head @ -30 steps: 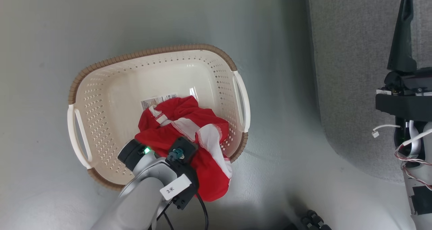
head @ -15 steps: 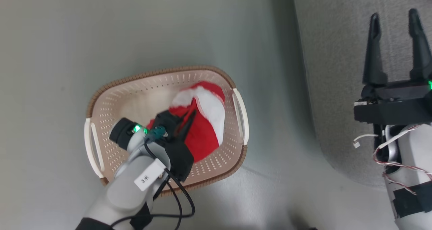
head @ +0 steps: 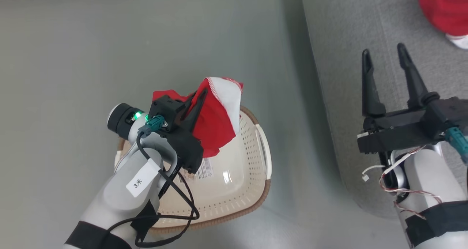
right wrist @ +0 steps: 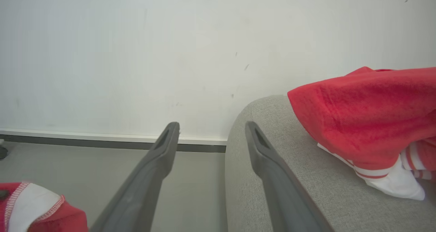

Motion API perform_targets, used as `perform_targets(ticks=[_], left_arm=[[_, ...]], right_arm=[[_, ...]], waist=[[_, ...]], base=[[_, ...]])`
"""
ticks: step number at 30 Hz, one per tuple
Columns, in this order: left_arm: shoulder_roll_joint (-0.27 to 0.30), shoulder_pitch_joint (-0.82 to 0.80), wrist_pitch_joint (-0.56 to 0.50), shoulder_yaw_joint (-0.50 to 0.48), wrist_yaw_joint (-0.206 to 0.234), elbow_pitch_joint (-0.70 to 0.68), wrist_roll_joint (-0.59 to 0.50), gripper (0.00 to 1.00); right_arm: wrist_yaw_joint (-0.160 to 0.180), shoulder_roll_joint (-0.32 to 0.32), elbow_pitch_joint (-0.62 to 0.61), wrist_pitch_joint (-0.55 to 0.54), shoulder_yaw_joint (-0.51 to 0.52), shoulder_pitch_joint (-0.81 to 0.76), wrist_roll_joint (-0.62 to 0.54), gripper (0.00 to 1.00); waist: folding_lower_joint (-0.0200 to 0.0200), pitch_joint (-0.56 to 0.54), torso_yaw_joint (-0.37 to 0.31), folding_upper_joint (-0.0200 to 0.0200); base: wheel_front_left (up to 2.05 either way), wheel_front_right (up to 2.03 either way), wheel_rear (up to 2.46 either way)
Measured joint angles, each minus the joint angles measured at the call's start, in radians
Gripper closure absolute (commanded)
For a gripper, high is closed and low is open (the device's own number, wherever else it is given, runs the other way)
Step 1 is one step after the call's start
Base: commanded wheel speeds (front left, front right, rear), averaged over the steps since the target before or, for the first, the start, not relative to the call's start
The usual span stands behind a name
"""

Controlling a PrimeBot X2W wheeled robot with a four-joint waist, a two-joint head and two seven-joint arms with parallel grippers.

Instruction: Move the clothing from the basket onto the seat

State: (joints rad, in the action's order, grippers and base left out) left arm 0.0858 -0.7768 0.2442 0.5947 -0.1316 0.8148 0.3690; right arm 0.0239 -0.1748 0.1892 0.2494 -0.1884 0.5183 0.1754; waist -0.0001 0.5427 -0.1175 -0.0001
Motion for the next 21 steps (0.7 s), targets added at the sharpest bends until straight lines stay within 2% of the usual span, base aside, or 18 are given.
perform_targets(ticks=[9,21], left_arm=[[0.017,-0.014,0.005,0.027,0.000,-0.086,0.001,1.00],[0.064,-0.018,0.006,0.075,0.000,-0.192,0.020,1.00]], right_arm=[[-0.017,0.027,0.078,0.000,-0.020,-0.043,0.007,0.00],[-0.060,0.029,0.159,0.005,-0.047,-0.102,0.010,0.00]], waist=[[0.0000,-0.117,0.020,0.0000],[-0.0001,-0.288,0.049,0.0000]], base=[[0.00,0.00,0.00],[0.00,0.00,0.00]])
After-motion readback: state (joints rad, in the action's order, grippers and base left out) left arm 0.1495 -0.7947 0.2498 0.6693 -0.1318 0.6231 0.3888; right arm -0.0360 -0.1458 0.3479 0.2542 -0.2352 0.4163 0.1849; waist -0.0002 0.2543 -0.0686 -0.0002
